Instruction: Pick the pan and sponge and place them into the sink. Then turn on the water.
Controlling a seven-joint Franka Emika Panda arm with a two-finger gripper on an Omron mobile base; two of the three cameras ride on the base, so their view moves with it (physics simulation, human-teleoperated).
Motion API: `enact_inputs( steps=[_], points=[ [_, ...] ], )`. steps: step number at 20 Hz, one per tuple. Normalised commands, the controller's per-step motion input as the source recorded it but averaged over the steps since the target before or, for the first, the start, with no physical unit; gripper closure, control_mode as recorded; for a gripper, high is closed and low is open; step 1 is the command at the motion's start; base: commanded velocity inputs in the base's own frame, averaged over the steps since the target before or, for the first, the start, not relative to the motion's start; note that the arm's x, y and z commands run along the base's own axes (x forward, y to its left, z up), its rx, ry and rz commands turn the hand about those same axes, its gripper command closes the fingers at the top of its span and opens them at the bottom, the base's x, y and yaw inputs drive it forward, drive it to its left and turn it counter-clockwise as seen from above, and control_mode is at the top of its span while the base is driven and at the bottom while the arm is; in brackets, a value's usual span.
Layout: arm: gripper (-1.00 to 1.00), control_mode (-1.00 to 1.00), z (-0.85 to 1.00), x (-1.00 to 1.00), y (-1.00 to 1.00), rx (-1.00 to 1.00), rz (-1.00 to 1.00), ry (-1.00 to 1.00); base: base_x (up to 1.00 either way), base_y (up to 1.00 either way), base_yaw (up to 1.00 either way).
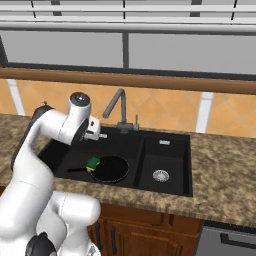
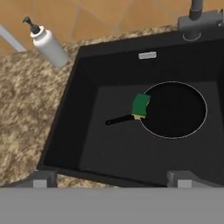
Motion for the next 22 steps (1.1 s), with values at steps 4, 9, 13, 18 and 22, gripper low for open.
enact_inputs(
  steps=[4, 9, 13, 18, 22],
  points=[
    [-1.0, -1.0, 0.1, 0.04, -0.97, 0.23, 0.0, 0.02, 0.0, 0.0, 0.0],
    [-1.0, -1.0, 0.0, 0.02, -1.0, 0.33, 0.0, 0.0, 0.0, 0.0, 0.0],
    [-1.0, -1.0, 0.0, 0.13, -0.96, 0.35, 0.0, 0.0, 0.0, 0.0, 0.0],
    [-1.0, -1.0, 0.0, 0.02, -0.24, 0.08, 0.01, 0.0, 0.0, 0.0, 0.0],
    [-1.0, -1.0, 0.0, 0.0, 0.0, 0.0, 0.0, 0.0, 0.0, 0.0, 0.0]
  ],
)
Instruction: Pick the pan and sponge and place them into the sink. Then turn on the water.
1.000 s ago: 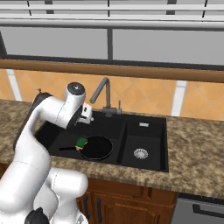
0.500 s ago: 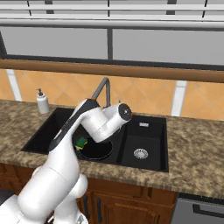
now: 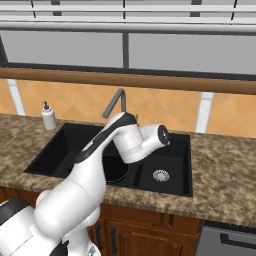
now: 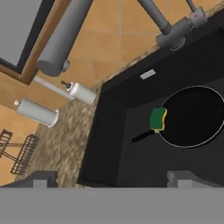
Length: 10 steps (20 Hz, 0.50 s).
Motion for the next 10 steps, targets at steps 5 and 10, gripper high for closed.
enact_inputs(
  steps=[5, 10],
  points=[
    [-1.0, -1.0, -0.12, 0.45, 0.0, -0.01, -0.01, 0.0, 0.0, 0.0, 0.0],
    [-1.0, -1.0, -0.32, 0.74, 0.0, 0.0, -0.03, 0.0, 0.0, 0.0, 0.0]
  ],
)
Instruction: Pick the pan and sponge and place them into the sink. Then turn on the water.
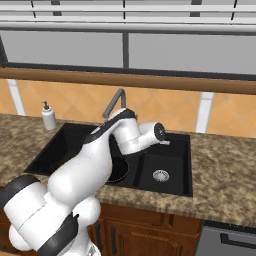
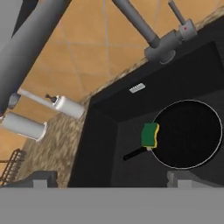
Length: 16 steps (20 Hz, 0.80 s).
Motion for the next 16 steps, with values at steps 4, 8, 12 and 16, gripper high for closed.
enact_inputs(
  steps=[4, 8, 12, 16],
  points=[
    [-1.0, -1.0, -0.29, 0.77, -0.04, 0.0, -0.01, 0.0, 0.0, 0.0, 0.0],
    [-1.0, -1.0, -0.25, 0.66, -0.16, 0.0, 0.0, 0.0, 0.0, 0.0, 0.0],
    [-1.0, -1.0, -0.1, 0.45, -0.36, 0.0, 0.0, 0.0, 0.0, 0.0, 0.0],
    [-1.0, -1.0, -0.04, 0.19, -0.18, 0.0, 0.0, 0.0, 0.0, 0.0, 0.0]
  ],
)
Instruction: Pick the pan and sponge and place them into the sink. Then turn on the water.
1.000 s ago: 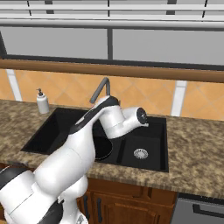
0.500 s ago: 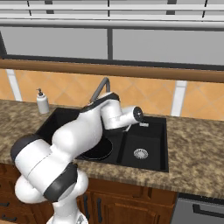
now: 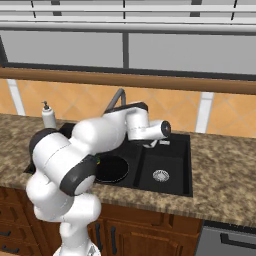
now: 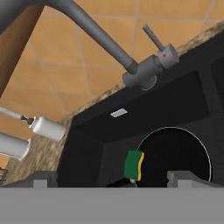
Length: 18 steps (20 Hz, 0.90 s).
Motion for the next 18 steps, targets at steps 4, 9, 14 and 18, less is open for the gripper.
enact_inputs(
  steps=[4, 9, 14, 18],
  points=[
    [-1.0, -1.0, -0.07, 0.23, 0.0, 0.0, 0.0, 0.04, 0.0, 0.0, 0.0],
    [-1.0, -1.0, -0.09, 0.3, 0.0, 0.0, 0.0, 0.02, 0.0, 0.0, 0.0],
    [-1.0, -1.0, -0.18, 0.25, 0.0, 0.0, 0.0, 0.0, 0.0, 0.0, 0.0],
    [-1.0, -1.0, -0.2, 0.13, 0.01, 0.0, 0.0, 0.0, 0.0, 0.0, 0.0]
  ],
)
